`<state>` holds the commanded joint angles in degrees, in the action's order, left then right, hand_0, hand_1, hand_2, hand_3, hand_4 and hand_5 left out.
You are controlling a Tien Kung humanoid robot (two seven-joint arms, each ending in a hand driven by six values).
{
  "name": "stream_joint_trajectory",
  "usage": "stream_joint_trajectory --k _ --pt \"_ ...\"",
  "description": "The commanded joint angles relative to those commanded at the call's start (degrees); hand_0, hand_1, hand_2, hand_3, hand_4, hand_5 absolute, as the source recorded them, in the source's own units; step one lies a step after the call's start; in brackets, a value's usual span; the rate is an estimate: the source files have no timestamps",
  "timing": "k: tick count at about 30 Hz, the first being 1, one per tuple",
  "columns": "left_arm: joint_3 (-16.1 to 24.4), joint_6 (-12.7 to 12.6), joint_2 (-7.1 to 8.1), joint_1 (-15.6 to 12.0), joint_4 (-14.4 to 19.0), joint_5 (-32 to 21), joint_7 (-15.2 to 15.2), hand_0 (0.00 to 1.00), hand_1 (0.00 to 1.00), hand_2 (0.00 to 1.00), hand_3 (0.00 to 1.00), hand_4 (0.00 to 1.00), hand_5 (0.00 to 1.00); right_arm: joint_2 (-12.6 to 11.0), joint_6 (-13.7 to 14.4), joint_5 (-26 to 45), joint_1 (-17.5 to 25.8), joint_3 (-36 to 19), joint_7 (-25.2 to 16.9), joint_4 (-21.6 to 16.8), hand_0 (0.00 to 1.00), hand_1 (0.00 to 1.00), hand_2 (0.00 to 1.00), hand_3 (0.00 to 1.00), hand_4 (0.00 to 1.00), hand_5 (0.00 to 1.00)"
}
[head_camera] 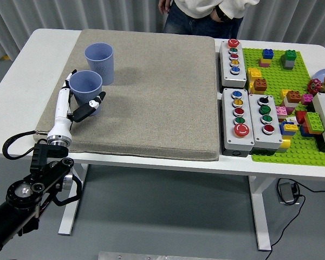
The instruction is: Pick cup pour cup place
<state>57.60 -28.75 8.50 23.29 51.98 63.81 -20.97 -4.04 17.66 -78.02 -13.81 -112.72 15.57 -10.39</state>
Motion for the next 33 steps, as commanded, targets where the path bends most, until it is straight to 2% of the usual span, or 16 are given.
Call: stream_joint_trajectory --k 12,13,19,20,24,25,31,32,33 --pt "-0.30 -0.97 0.10 0.70 -0.99 1.97 1.83 0.890 0.909 0.998 0.998 0.889 0.362 -0.07 -0.03 0.14 -0.11 0.01 -0.08 0.02 0.673 0.594 0.554 0.572 0.002 0.073" --pt "-0.31 -1.17 0.08 0.72 -1.04 2.26 2.06 0.823 0.847 0.998 0.998 0.851 0.262 -0.07 0.00 0.22 -0.13 0.06 -0.09 0.03 0.673 0.594 0.554 0.572 0.002 0.074" --pt "-0.50 -1.63 -0.03 0.83 -1.30 2.92 2.70 0.823 0.847 0.998 0.998 0.851 0.262 -0.08 -0.01 0.18 -0.15 0.10 -0.02 0.02 0.673 0.594 0.554 0.572 0.002 0.074" --pt "-0.50 -1.68 -0.04 0.84 -1.33 2.92 2.73 0.778 0.805 0.966 0.998 0.838 0.235 -0.08 -0.01 0.15 -0.15 0.09 -0.02 0.02 0.673 0.594 0.554 0.572 0.002 0.074" --pt "-0.57 -1.98 -0.01 0.80 -1.36 2.74 2.76 0.778 0.805 0.966 0.998 0.838 0.235 -0.06 -0.03 0.08 -0.11 0.04 0.02 0.01 0.673 0.594 0.554 0.572 0.002 0.074" --pt "-0.67 -2.61 0.00 0.75 -1.27 2.71 2.63 0.720 0.733 0.879 0.933 0.784 0.155 -0.06 -0.01 0.14 -0.09 0.05 0.03 0.01 0.673 0.595 0.554 0.572 0.002 0.074" --pt "-0.91 -4.09 -0.13 0.63 -1.05 2.63 2.57 0.720 0.733 0.879 0.933 0.784 0.155 -0.06 -0.06 -0.06 0.01 -0.04 0.08 0.00 0.673 0.595 0.554 0.572 0.002 0.074" --pt "-0.97 -4.43 -0.16 0.64 -1.01 2.59 2.49 0.648 0.682 0.800 0.848 0.763 0.129 -0.07 -0.07 -0.10 0.00 -0.06 0.08 0.01 0.672 0.594 0.552 0.571 0.002 0.073" --pt "-1.00 -4.64 -0.17 0.64 -0.99 2.56 2.44 0.648 0.682 0.800 0.848 0.763 0.129 -0.07 -0.08 -0.12 -0.01 -0.06 0.08 0.01 0.672 0.594 0.552 0.571 0.002 0.073"
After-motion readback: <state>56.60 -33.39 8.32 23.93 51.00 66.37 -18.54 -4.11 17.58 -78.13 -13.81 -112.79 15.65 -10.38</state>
